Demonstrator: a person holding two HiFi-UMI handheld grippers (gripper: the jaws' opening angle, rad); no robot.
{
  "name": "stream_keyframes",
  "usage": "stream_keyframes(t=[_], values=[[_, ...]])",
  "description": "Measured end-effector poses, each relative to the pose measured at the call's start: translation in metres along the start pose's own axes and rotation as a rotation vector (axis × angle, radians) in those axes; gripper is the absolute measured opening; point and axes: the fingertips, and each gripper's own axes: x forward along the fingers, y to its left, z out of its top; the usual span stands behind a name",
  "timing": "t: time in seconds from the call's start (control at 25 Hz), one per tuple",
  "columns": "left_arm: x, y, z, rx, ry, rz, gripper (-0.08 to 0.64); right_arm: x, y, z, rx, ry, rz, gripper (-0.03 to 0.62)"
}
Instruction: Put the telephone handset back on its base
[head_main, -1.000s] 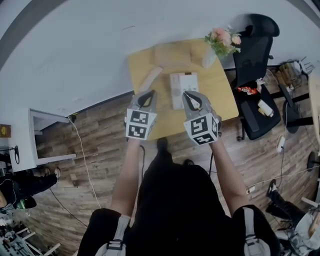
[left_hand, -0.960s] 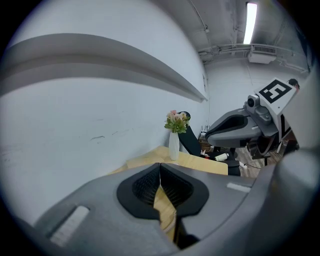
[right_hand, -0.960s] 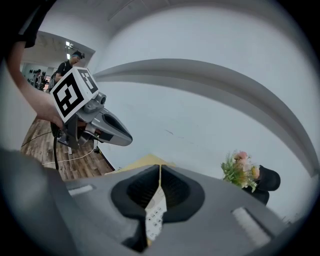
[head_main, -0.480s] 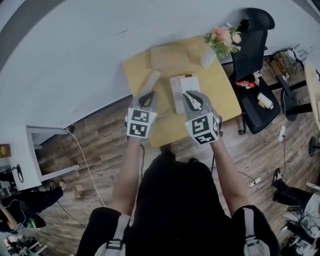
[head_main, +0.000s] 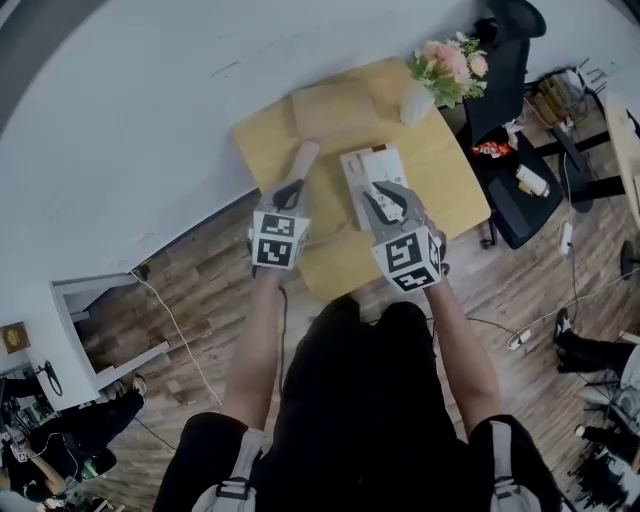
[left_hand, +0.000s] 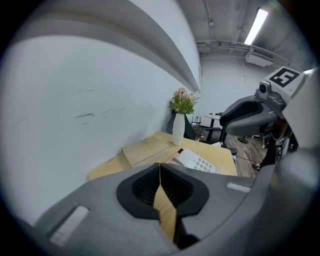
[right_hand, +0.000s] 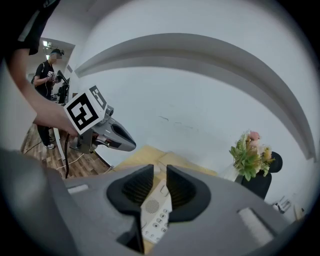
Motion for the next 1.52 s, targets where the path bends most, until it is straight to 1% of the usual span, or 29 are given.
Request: stream_keyframes(t=[0.16,0.24,0.36,0.48,0.72,1.0,1.32,1.52], values=[[0.024,0.012,-0.014,0.008,0.048,-0.011,0.014,0.014,0.001,-0.008,0.023,0.026,0.011,0.104],[0.034,0.018,-0.022,0.001,0.069,-0.015,0.014,0.022,0.002,-0.012,0.025,0.050,0.022,0.110],[0.043,0.025,-0.031,-0.027,0.084,-0.015,0.014,0.036,0.005,-0.019,-0.002,0.099,0.043,0.128],[0.050,0.032,-0.040,-0.045,0.099,-0.016,0.014,0.057,0.011,-0.022,-0.058,0.127,0.073,0.146],[0.051,0.048,-0.056,-0.091,0.103,-0.005,0.014,0.103,0.039,-0.022,-0.191,0.170,0.168,0.184],[0.030,0.061,-0.059,-0.125,0.088,0.046,0.014,0.143,0.069,-0.024,-0.381,0.191,0.288,0.204],[-0.005,0.075,-0.067,-0.205,0.083,0.171,0.014,0.183,0.091,-0.024,-0.616,0.160,0.436,0.218],[-0.020,0.078,-0.069,-0.266,0.086,0.261,0.014,0.199,0.099,-0.037,-0.793,0.146,0.533,0.225]])
